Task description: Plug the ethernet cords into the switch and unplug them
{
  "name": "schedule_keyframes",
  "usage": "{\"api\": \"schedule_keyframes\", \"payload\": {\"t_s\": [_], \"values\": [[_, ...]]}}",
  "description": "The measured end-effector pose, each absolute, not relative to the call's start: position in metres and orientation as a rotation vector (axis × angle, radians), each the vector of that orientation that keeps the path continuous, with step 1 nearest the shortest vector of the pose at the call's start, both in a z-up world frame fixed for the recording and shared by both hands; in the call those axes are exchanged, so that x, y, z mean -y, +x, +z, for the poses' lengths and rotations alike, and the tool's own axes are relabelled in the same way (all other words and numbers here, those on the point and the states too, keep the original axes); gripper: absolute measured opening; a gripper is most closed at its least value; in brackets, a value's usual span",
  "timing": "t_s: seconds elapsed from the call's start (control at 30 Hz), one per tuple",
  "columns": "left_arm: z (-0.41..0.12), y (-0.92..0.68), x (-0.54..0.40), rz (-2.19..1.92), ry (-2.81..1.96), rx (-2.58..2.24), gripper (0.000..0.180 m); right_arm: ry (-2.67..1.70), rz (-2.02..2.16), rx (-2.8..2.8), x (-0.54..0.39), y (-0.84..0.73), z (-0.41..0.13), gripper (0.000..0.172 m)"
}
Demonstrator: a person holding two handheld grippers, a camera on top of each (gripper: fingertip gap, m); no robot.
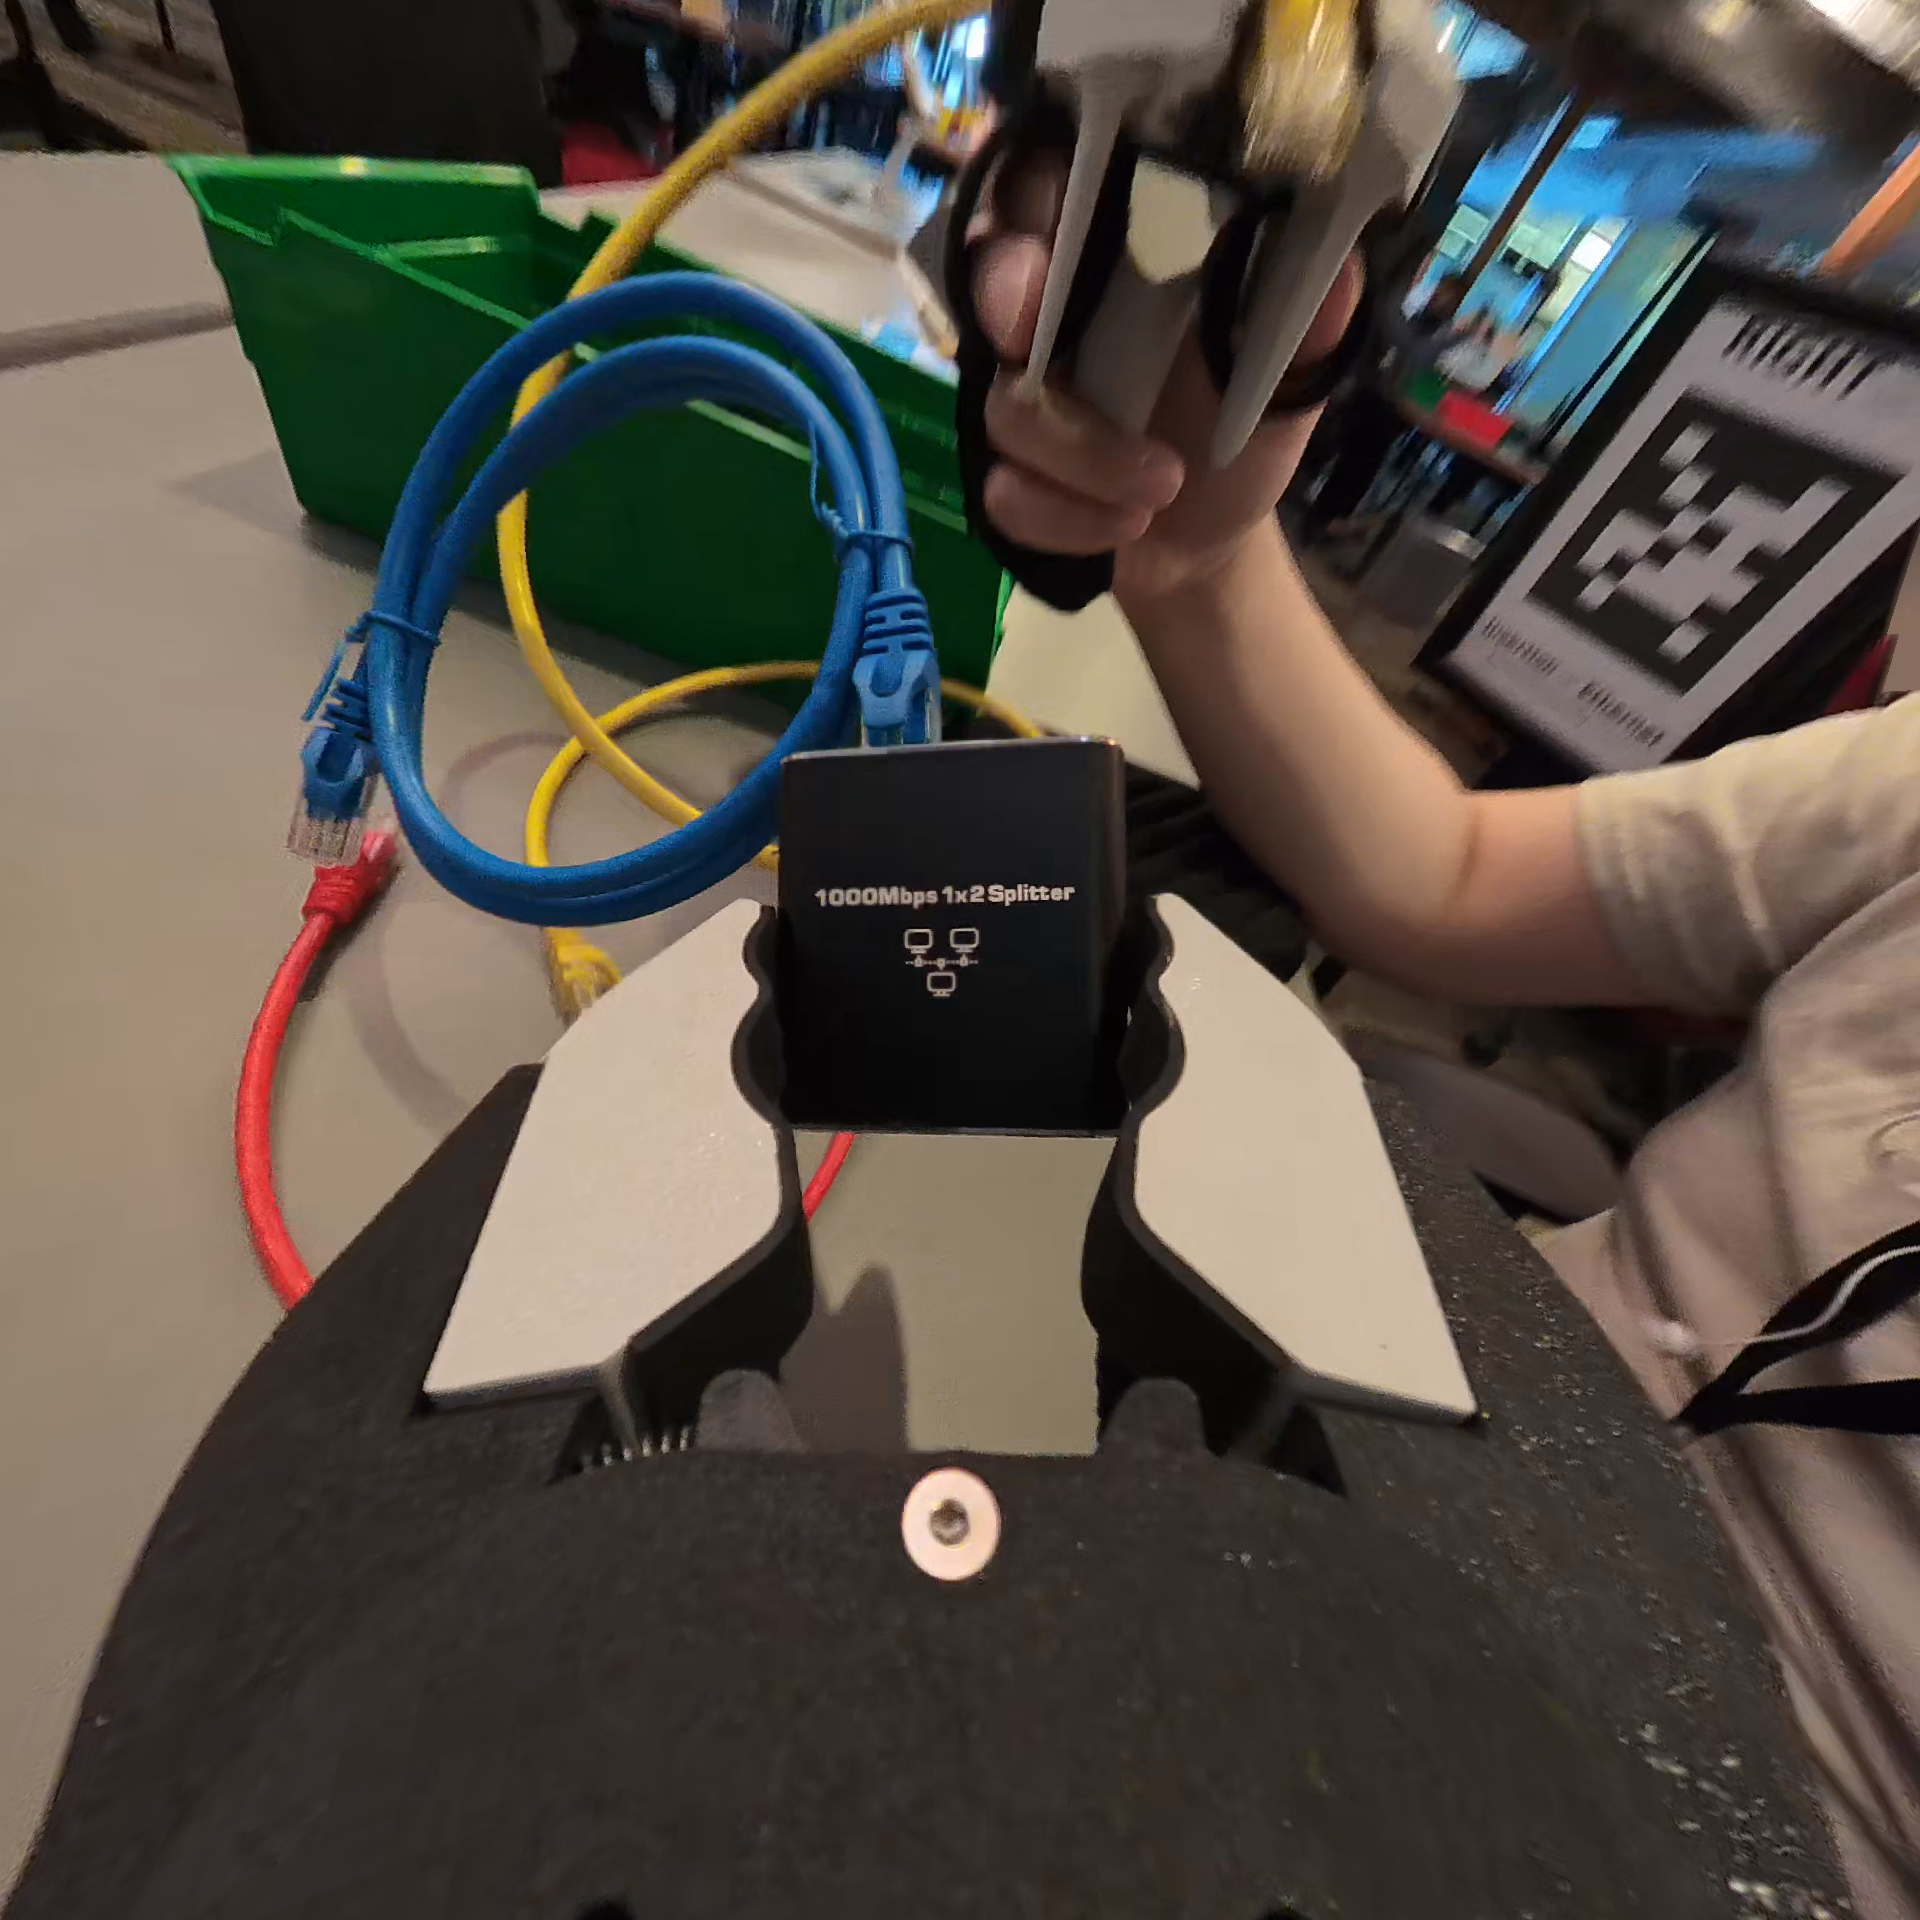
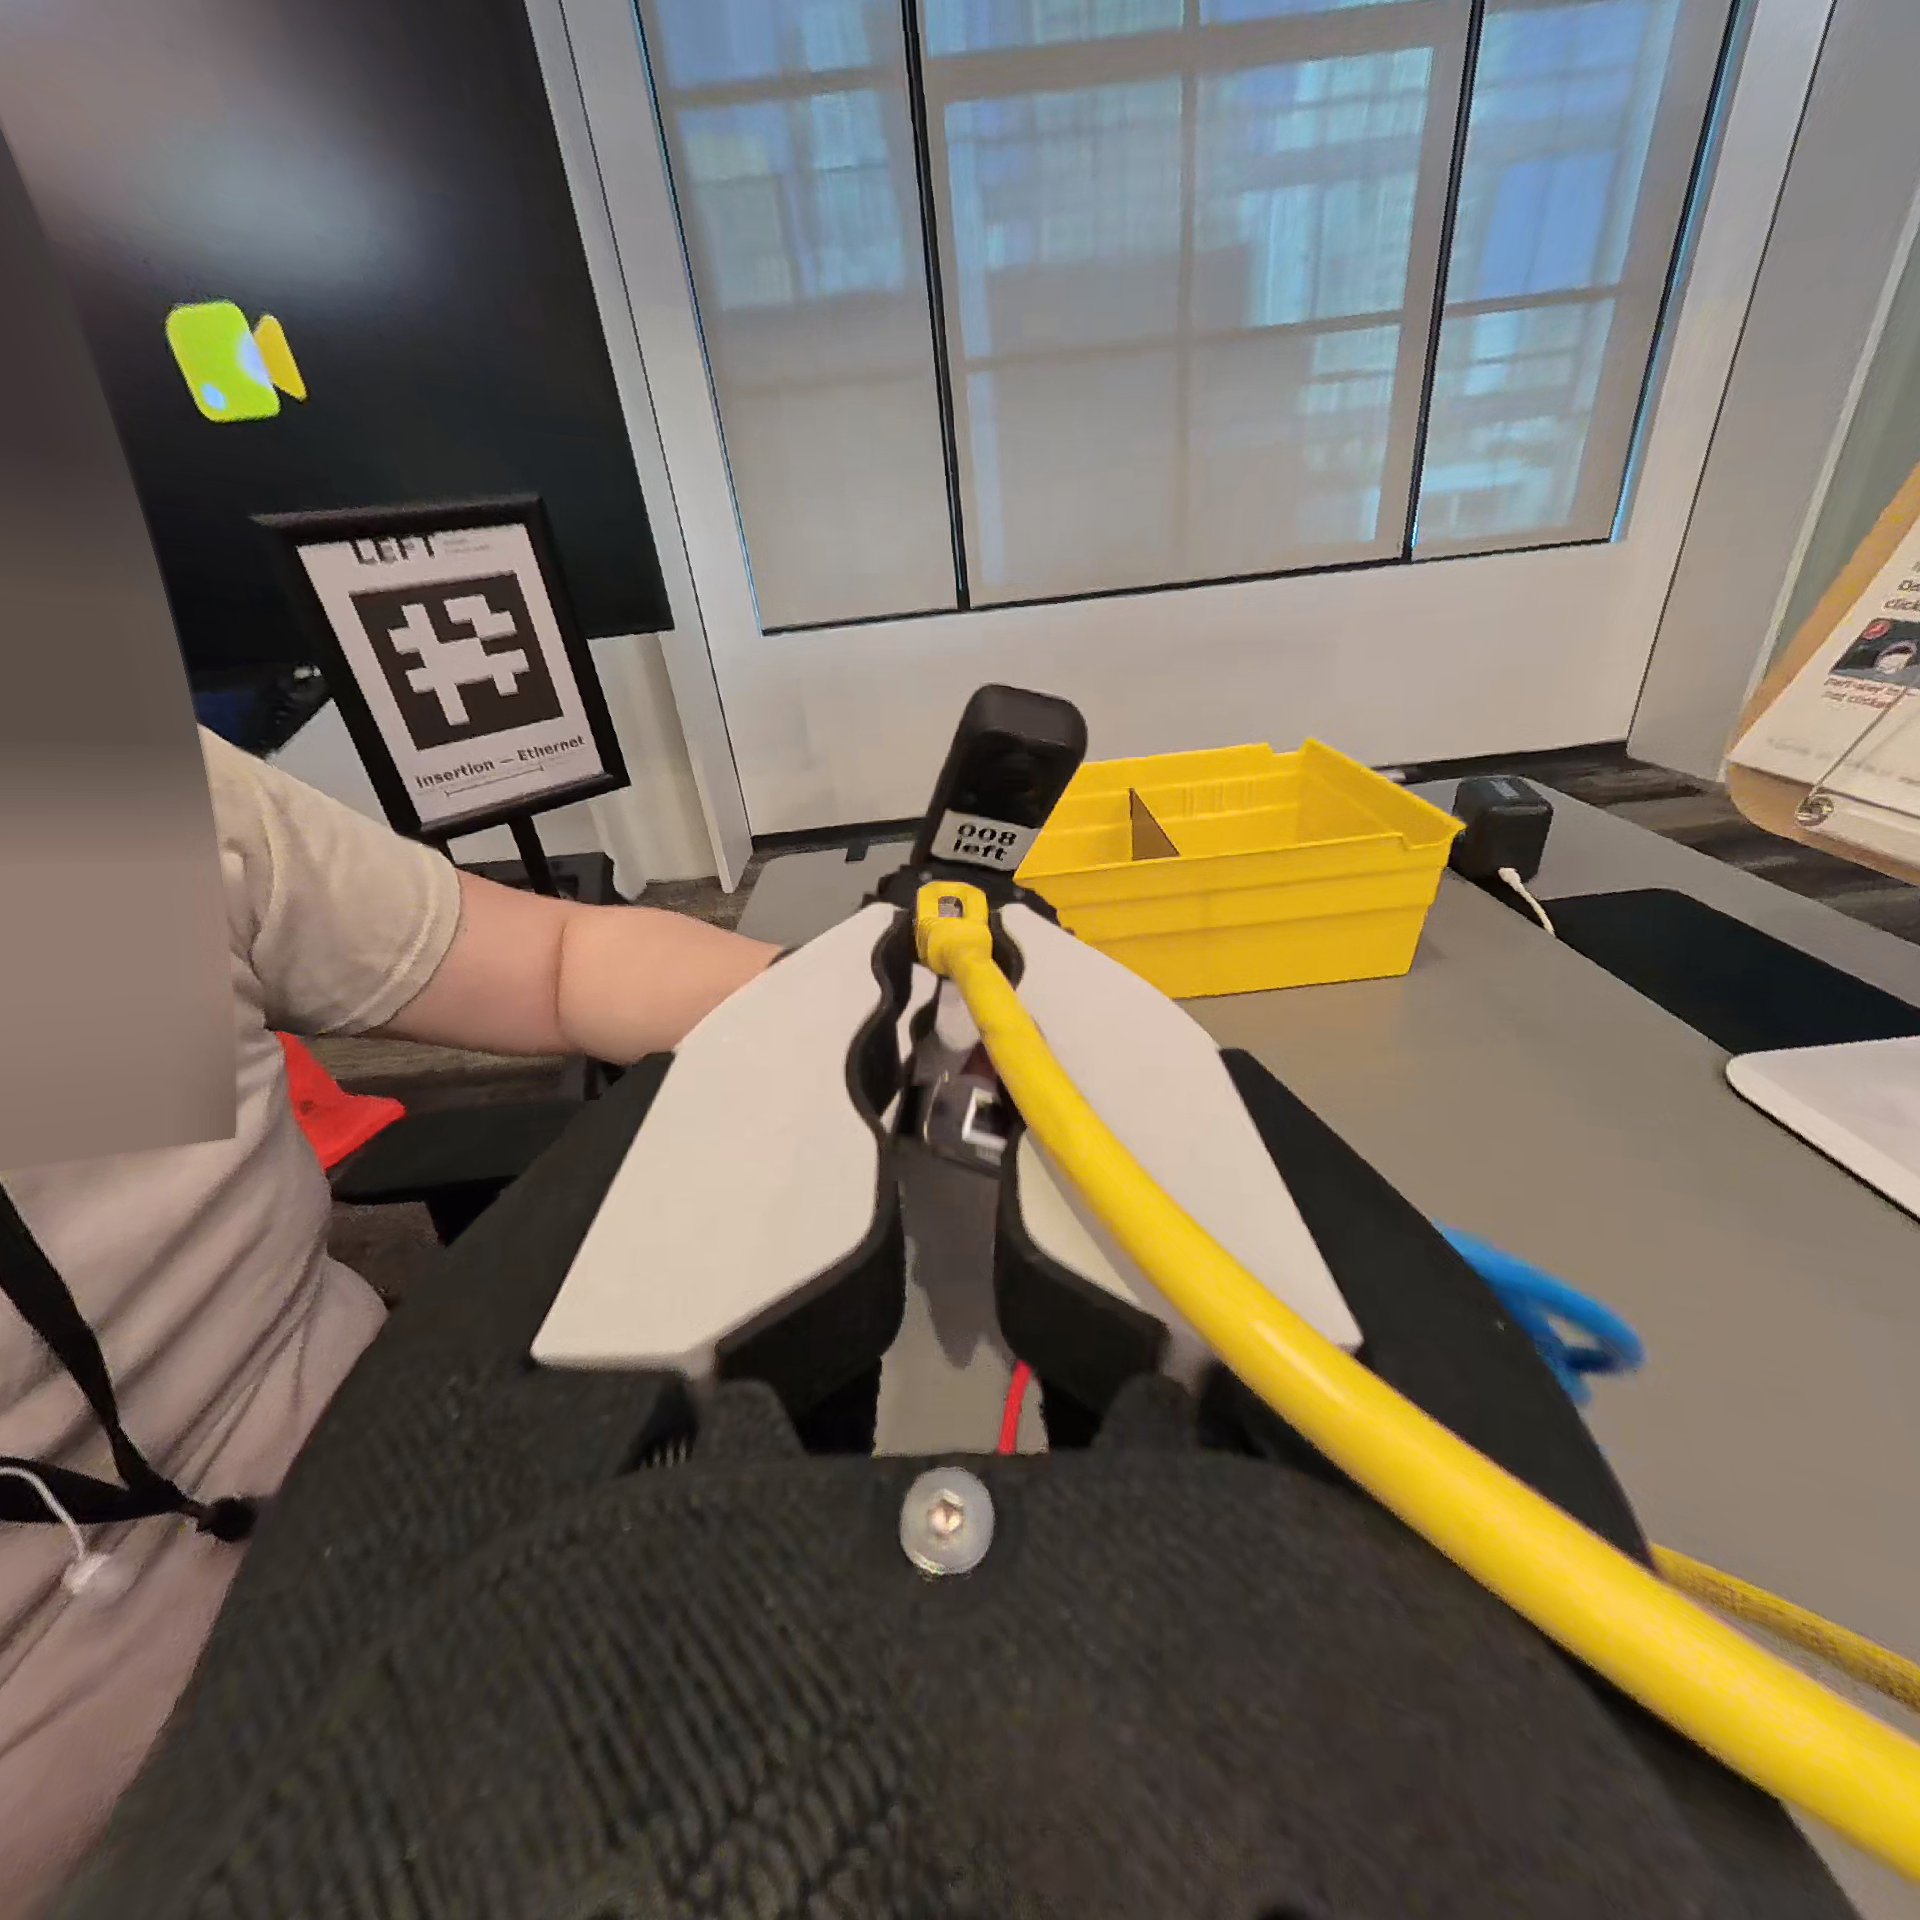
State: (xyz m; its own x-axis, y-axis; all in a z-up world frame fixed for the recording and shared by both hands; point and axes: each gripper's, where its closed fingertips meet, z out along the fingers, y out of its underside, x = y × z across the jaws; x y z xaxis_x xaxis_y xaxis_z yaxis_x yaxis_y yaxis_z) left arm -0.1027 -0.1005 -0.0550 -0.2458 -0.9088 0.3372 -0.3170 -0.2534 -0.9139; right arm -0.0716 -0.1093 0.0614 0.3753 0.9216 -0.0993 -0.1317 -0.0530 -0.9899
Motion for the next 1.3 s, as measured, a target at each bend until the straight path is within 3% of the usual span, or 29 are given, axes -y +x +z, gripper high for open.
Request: {"api": "schedule_keyframes", "payload": {"t_s": [0.37, 0.5, 0.83, 1.3], "values": [[-0.003, -0.126, 0.075, -1.536, -1.294, -1.257, 0.063, -1.564, 0.880, 1.015, 0.077, -0.108, 0.042, 0.014], [-0.004, -0.132, 0.061, -1.387, -1.283, -1.251, 0.063, -1.583, 0.913, 1.085, 0.065, -0.117, 0.055, 0.014], [0.015, -0.145, 0.048, -1.470, -1.178, -1.067, 0.063, -1.533, 1.057, 1.130, 0.050, -0.153, 0.069, 0.014], [0.020, -0.146, 0.058, -1.467, -1.102, -1.070, 0.063, -1.578, 0.685, 1.250, 0.056, -0.158, 0.060, 0.014]]}}
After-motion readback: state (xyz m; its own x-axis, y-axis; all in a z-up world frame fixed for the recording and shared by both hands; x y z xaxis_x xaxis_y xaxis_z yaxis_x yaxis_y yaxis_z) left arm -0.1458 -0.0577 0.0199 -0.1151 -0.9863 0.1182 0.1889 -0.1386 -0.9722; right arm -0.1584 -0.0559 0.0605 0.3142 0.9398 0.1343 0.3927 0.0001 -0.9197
